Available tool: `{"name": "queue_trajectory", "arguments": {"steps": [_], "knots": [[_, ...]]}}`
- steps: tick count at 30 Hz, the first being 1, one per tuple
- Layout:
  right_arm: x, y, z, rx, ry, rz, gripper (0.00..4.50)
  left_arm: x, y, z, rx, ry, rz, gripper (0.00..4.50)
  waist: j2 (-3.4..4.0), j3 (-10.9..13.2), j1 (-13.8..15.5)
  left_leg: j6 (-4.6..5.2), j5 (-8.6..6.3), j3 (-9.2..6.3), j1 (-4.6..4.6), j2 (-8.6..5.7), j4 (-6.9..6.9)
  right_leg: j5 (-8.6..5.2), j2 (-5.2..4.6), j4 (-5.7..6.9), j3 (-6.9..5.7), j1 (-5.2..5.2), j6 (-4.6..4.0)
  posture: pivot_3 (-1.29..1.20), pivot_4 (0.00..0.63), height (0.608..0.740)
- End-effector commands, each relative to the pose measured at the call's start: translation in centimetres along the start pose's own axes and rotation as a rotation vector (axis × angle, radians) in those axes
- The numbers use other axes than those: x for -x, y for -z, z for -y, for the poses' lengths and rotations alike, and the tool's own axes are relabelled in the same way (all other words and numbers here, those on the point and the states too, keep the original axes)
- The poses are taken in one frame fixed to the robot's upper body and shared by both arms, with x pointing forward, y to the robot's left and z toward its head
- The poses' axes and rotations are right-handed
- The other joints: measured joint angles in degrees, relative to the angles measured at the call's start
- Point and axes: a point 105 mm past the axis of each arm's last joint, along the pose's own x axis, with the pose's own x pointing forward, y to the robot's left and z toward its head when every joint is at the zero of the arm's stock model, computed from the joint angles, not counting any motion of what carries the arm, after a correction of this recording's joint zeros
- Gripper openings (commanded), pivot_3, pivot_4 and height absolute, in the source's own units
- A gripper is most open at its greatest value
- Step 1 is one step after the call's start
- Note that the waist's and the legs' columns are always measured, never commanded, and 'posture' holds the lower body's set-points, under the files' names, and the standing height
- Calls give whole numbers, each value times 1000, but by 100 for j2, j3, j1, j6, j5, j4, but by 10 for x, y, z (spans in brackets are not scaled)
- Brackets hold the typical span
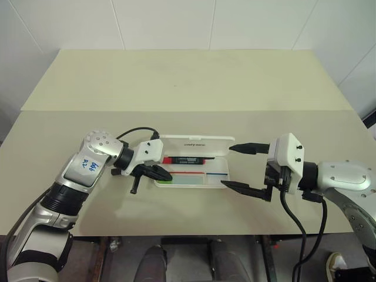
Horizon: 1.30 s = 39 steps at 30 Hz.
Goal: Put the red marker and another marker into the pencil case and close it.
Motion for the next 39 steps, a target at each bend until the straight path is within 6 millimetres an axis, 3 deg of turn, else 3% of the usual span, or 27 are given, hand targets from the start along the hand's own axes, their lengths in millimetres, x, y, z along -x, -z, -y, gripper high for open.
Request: {"name": "queue_trajectory", "arguments": {"steps": [1,15,18,26,29,32,39], "knots": [[-1,-6,0,17,1,21,4500,10,-13,5,-42,15,51,48,0,0,-1,0,0,0,0,0,0,0,0,0,0,0,0,0,150,740],[-2,-5,-2,14,-8,20,4500,47,-23,30,-42,91,159,48,0,0,-6,0,0,0,-1,1,-4,0,0,-7,-1,0,-1,0,150,740],[-1,-4,-2,14,-12,19,4500,57,-26,33,-43,63,178,624,0,0,-15,0,0,1,-1,2,-6,0,0,-10,-1,0,-1,0,150,740],[-1,-4,2,21,-34,21,4500,83,-27,44,-15,-18,179,3333,0,0,-19,1,-1,1,0,3,-8,-1,0,-13,-1,0,-2,0,150,740],[0,-7,4,26,-45,40,4500,93,-18,52,23,-36,162,4376,0,0,-18,1,-1,1,1,3,-11,-2,0,-14,-2,0,-4,0,150,740],[1,-9,5,31,-55,53,4500,100,-5,60,66,-45,132,4460,0,0,-36,1,-1,4,1,5,-13,-2,-1,-15,-1,-1,-5,0,150,740],[-1,-15,4,49,-76,93,4500,122,26,55,126,-215,74,4460,0,0,-16,1,-1,4,1,5,-12,-5,-2,-17,-4,-2,-10,0,150,740]]}}
